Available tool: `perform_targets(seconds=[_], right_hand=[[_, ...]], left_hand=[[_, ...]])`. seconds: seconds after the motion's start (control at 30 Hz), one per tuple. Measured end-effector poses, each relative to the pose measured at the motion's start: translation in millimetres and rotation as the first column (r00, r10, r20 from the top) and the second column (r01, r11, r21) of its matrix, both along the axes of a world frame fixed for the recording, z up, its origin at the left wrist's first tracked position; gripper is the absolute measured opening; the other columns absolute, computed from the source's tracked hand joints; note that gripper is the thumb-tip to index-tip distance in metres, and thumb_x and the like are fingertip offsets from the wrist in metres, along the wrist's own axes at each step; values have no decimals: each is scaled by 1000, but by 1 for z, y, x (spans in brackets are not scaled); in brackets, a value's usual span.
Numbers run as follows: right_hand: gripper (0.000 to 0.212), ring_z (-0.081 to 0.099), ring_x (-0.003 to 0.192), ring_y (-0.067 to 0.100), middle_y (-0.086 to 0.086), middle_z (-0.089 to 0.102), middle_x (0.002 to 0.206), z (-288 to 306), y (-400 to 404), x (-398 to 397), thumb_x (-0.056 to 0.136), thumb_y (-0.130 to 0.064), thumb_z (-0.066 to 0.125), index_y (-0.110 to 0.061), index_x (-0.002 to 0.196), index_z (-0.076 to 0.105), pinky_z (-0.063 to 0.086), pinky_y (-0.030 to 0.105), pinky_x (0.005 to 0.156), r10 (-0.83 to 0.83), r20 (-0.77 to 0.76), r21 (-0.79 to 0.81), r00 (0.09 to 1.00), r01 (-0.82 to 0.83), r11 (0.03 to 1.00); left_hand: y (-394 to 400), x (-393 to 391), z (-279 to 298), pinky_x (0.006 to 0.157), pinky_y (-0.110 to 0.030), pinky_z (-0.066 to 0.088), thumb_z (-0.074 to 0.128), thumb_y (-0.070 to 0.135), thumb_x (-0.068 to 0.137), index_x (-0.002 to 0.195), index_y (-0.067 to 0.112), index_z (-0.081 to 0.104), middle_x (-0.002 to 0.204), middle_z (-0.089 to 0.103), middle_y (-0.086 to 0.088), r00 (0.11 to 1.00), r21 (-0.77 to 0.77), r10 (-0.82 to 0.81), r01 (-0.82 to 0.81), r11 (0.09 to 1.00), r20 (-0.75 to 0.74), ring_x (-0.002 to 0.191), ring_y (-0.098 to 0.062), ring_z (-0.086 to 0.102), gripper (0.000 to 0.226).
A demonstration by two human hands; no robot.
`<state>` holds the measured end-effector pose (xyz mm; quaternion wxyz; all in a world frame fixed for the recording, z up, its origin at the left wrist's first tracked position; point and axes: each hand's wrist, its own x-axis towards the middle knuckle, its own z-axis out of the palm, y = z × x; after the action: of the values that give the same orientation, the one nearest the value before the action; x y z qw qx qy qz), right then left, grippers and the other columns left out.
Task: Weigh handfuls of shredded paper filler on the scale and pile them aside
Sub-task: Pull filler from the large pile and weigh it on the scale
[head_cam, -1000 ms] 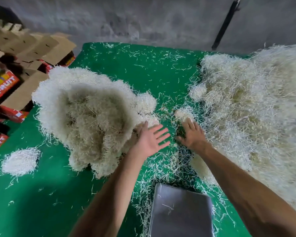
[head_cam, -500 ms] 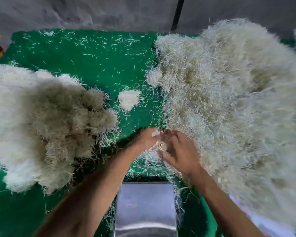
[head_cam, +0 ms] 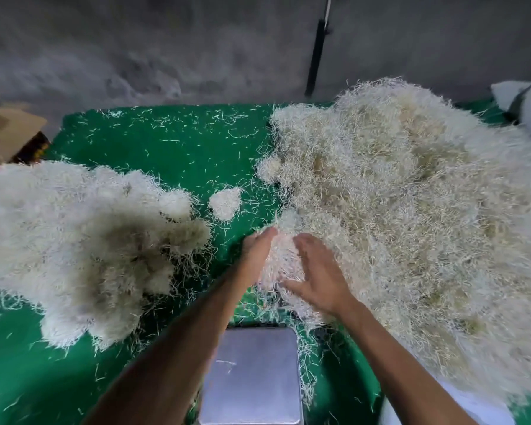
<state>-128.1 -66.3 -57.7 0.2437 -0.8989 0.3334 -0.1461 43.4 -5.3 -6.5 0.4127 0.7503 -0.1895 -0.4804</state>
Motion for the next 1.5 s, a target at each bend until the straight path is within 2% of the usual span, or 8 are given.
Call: perform_targets(seconds=[0.2,0.37,0.57,0.8,0.93,1.03,1.33,1.5], right_hand=[[84,54,71,8,-4,56,103,27,-23,-4,90,-16,72,-13,157,21,49,20,61,-156,-204,-65,966,146,987],[47,56,121,27,15,56,142,74,-46,13,96,-48,66,-5,116,62,46,44,110,-144,-191,-70,971,132,989],[84,59,126,35,18,52,149,109,-63,0,93,-56,67,-11,156,32,46,41,109,-147,-206,199,968,188,962],[27,64,82,25,4,66,91,148,-85,-8,95,-16,56,-8,121,60,57,36,72,-383,13,-13,924,383,924],[54,63,102,25,9,64,115,159,-81,-12,97,-47,64,-8,133,55,56,43,94,-277,-194,-5,941,281,960],[95,46,138,32,14,41,157,176,-73,-8,84,-71,65,-17,155,34,36,51,118,-164,-387,-75,908,146,986],[90,59,125,17,4,52,148,248,3,31,83,-73,64,-17,151,44,32,42,118,-113,363,436,925,-61,898],[66,58,130,40,23,58,143,280,28,50,104,-62,35,-13,145,52,48,55,107,-399,657,737,640,-433,519]], left_hand=[[-12,32,113,77,-14,55,64,40,94,117,26,64,123,65,1,958,-233,-286,278,932,1,96,3,68,27],[-22,21,157,55,-26,58,69,31,92,111,19,62,120,64,-4,962,-290,-141,69,955,-234,70,-7,73,23],[-31,32,210,119,-61,23,80,80,55,149,41,41,162,30,5,963,-327,-226,262,908,144,150,-25,26,109],[-47,62,229,83,-33,59,79,51,77,110,18,68,109,64,0,-124,590,-593,384,711,795,91,-14,65,48],[-48,67,248,48,-23,46,71,19,82,69,17,60,63,57,6,607,-73,-217,416,907,765,53,-9,53,18],[-46,52,258,89,-33,52,76,24,85,121,5,61,104,63,1,883,-345,7,176,922,469,97,-17,60,43],[-28,11,310,62,-22,55,66,18,87,130,25,62,113,69,3,998,-628,-46,59,776,38,90,-10,70,44],[9,4,290,93,-28,51,59,54,95,137,27,55,138,58,4,902,-408,-30,224,885,431,118,-22,63,50]])
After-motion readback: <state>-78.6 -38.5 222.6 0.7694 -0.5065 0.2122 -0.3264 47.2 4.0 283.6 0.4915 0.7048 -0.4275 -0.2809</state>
